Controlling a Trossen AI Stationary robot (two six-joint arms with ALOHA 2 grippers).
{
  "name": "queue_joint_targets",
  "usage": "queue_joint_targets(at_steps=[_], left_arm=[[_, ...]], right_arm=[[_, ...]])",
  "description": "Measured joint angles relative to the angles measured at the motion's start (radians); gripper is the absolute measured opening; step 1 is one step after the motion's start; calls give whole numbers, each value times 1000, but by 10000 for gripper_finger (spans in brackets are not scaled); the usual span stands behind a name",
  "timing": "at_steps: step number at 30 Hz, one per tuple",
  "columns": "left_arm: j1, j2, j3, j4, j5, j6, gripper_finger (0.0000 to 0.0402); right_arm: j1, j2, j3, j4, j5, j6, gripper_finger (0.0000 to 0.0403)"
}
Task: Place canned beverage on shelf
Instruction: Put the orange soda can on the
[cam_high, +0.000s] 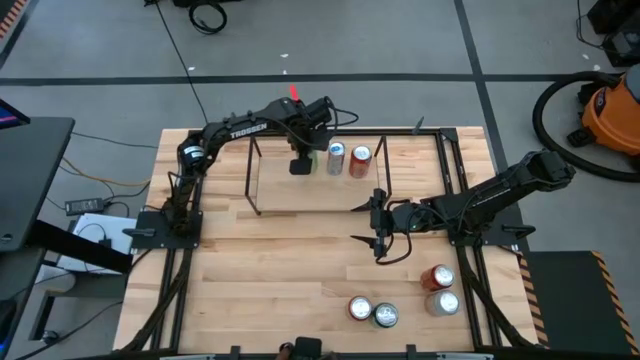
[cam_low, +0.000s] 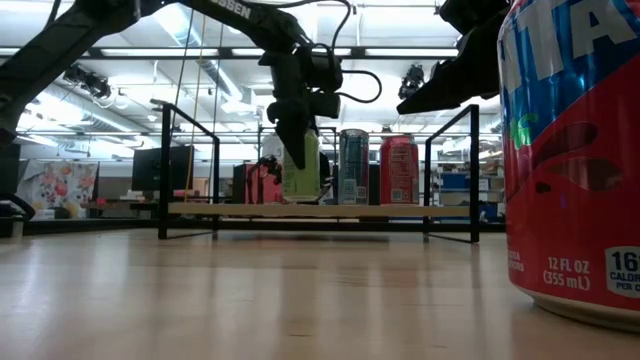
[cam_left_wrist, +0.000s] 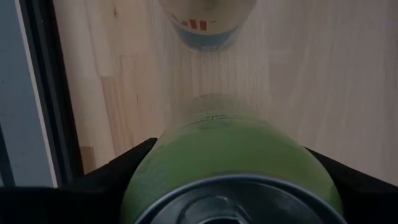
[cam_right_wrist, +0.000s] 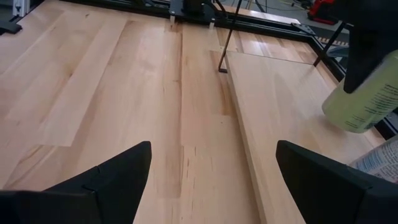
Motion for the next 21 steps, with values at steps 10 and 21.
queue_joint_targets(at_steps=[10,21], left_arm=[[-15,15,-1,0,-37,-26,315],[-23,14,-1,19,-72,-39,316]], right_arm=[[0,0,0,0,-5,1,356],[1,0,0,0,-7,1,356]])
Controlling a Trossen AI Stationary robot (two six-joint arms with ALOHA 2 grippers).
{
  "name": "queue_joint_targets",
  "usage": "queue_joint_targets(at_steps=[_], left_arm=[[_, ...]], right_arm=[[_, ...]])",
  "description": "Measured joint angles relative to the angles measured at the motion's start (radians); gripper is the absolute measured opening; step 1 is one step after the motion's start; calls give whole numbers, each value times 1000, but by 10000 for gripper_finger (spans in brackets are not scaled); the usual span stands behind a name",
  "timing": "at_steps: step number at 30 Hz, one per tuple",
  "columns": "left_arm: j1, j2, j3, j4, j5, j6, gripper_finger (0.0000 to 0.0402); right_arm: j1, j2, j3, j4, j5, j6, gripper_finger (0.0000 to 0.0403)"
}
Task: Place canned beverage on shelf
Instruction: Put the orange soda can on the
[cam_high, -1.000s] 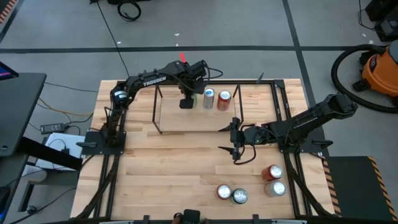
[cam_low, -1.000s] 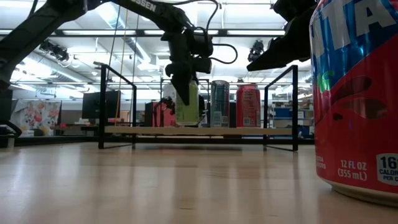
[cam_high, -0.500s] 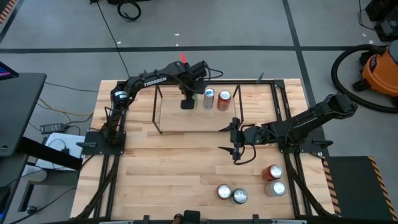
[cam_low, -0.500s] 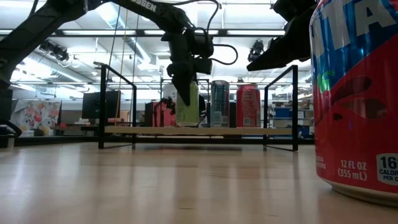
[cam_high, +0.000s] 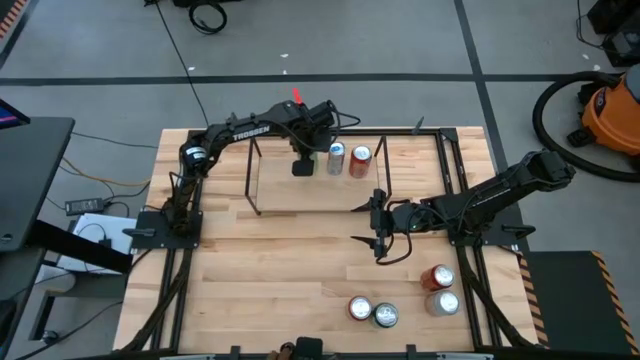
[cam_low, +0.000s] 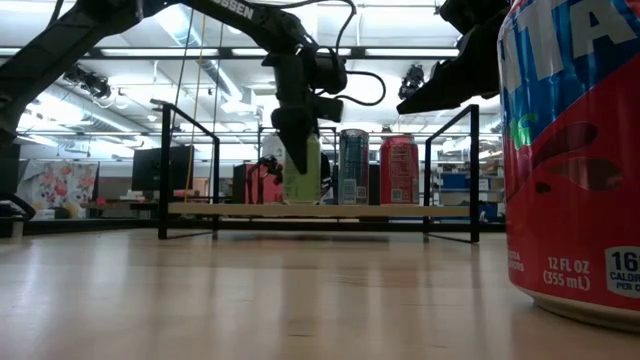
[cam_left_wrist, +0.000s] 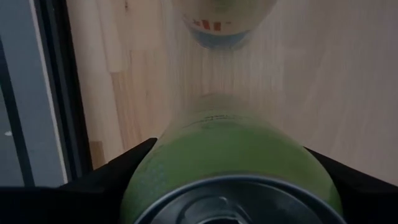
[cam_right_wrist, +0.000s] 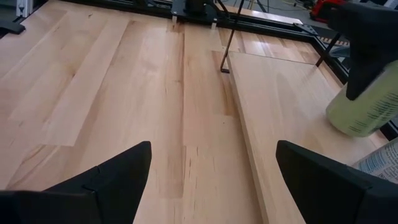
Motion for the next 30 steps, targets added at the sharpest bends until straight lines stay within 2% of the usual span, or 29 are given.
queue_joint_targets(at_steps=[15,27,30], left_arm=[[-20,0,0,33,-10,8,316],[-44,0,0,36,-105,-28,318],[-45,0,0,34,-105,-44,335]], right_arm=[[0,0,0,0,0,5,356],[1,0,0,0,0,6,356],[2,0,0,0,0,10,356]])
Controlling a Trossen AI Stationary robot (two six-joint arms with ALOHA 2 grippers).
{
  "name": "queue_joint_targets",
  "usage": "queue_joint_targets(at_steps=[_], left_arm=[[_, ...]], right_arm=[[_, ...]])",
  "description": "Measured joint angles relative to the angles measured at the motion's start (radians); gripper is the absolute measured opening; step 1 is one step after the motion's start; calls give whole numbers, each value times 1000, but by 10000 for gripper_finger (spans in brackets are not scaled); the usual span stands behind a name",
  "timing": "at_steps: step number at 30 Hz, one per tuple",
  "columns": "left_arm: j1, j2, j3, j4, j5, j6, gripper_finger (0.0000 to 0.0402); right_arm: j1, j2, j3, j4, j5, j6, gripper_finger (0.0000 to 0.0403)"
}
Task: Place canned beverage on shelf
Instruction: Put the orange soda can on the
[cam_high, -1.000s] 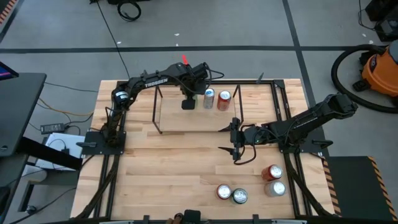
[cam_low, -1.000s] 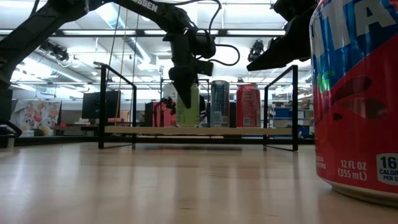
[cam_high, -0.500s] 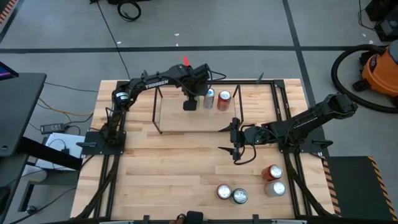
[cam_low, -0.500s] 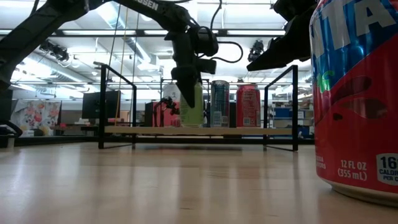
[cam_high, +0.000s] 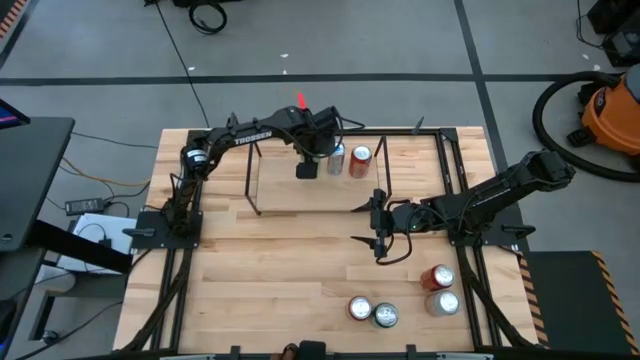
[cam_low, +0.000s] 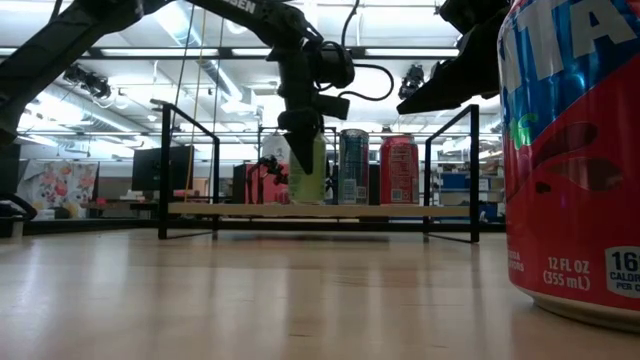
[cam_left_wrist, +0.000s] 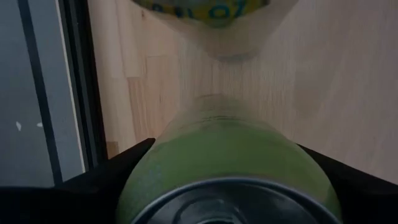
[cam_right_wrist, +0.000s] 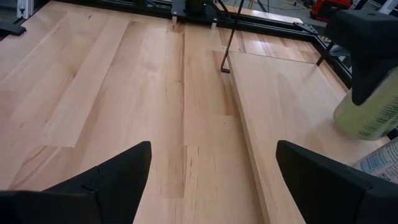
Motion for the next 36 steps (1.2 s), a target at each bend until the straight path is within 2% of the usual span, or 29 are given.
queue_joint_targets(at_steps=[4,7,22,36], left_arm=[[0,-3,1,-7,-1,-2,381],[0,-3,1,-14,4,3,396],[-7,-6,1,-32,1,33,395],[-7,-8,95,-85,29,19,396]], right_arm=[[0,0,0,0,0,4,356],[0,0,0,0,0,4,356],[0,0,0,0,0,4,356],[0,0,0,1,0,4,356]])
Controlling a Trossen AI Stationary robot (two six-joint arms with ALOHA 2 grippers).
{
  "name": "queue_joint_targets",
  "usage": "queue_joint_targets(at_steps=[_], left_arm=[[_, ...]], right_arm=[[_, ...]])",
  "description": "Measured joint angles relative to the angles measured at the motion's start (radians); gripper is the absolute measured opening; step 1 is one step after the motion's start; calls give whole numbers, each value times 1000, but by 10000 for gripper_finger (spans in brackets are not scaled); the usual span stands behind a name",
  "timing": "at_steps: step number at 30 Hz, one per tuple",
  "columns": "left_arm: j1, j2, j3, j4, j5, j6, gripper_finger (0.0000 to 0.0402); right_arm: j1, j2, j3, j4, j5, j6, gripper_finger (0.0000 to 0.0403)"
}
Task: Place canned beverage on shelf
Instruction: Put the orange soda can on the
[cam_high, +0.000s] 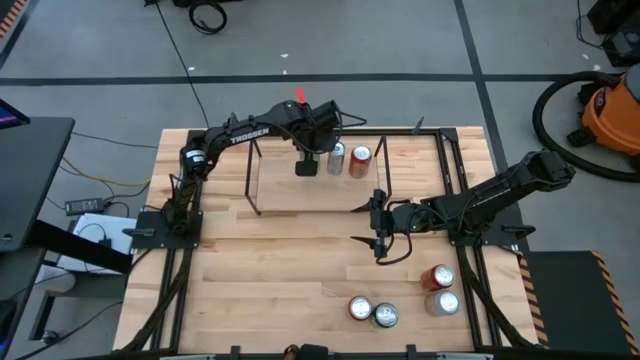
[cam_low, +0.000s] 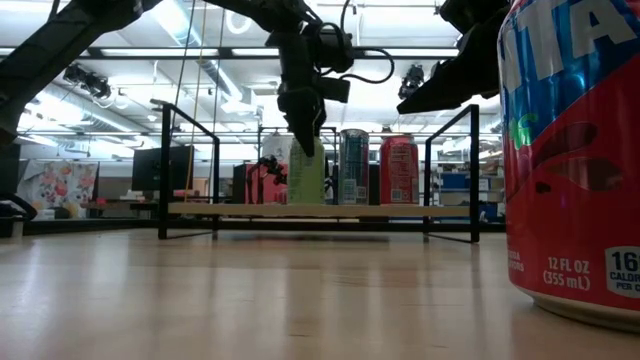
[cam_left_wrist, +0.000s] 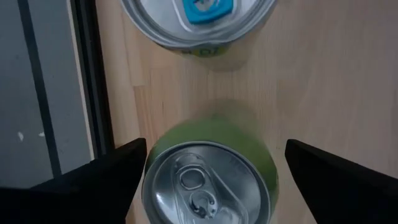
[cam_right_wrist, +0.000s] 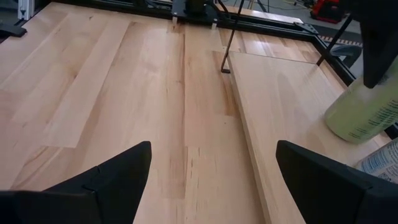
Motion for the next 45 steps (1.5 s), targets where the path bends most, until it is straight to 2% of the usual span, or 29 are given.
queue_joint_targets(at_steps=[15,25,33,38,45], left_arm=[[-4,0,129,-55,24,-35,396],[-52,0,315,-148,-9,-127,396],[-208,-44,301,-228,4,-262,396],[-354,-44,301,-261,34,-317,396],[-548,-45,284,-239,36,-389,382]], right_arm=[[0,0,0,0,-9,3,356],[0,0,0,-1,-8,3,356],[1,-21,0,-35,-8,34,356],[23,-97,0,-102,9,96,356],[86,-254,0,-258,93,192,356]])
